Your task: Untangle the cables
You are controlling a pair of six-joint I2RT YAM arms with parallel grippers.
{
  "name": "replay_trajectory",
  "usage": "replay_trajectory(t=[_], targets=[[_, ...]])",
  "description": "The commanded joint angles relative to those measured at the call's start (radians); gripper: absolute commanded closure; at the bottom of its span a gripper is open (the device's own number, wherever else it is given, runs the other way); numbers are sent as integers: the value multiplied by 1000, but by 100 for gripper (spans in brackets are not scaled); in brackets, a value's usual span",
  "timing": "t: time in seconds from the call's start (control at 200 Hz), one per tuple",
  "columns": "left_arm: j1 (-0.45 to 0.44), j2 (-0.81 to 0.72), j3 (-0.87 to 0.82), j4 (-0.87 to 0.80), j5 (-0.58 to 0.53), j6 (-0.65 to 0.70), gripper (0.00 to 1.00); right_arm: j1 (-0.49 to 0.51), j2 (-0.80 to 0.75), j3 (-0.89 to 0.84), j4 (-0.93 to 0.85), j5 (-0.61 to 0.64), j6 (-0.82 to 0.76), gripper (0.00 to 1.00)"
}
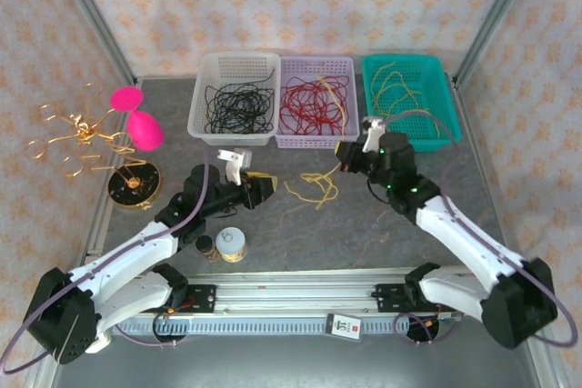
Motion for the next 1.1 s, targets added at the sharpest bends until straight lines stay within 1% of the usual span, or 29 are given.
replay_trajectory(t=[0.0,0.035,0.09,0.195,0.325,0.42,0.501,0.551,0.601,0.631,0.716,0.766,0.801,0.861,0.946,1.011,1.096], targets=[[-35,42,56,153,163,65,57,6,-58,62,-153,-92,-31,100],[-50,62,69,175,193,79,53,6,-75,78,-166,-106,-32,100],[-71,92,93,201,224,101,50,6,-97,98,-170,-124,-27,100],[-84,147,116,264,277,99,51,7,-126,113,-143,-135,-3,100],[-84,156,93,310,249,52,52,7,-134,117,-127,-127,12,100],[-84,112,58,295,213,35,48,7,-137,112,-117,-119,13,100],[-84,47,25,239,164,29,46,6,-136,113,-114,-110,7,100],[-84,7,11,177,96,14,45,7,-136,113,-112,-105,4,100],[-83,-34,-5,117,2,-40,41,7,-136,112,-108,-102,5,100],[-84,-55,-18,99,-30,-77,40,6,-136,110,-105,-102,4,100],[-91,-99,-67,79,-131,-254,38,6,-136,99,-94,-99,12,100],[-117,-115,-105,103,-172,-347,39,6,-137,90,-84,-100,18,100],[-146,-121,-133,139,-210,-418,39,6,-139,83,-75,-101,23,100],[-212,-119,-181,249,-273,-524,39,6,-140,68,-59,-100,30,100],[-295,-69,-194,364,-337,-611,39,6,-142,54,-43,-97,38,100],[-334,-6,-184,436,-352,-662,39,7,-143,46,-31,-99,43,100],[-363,68,-200,552,-385,-744,39,7,-147,34,-17,-97,47,100]])
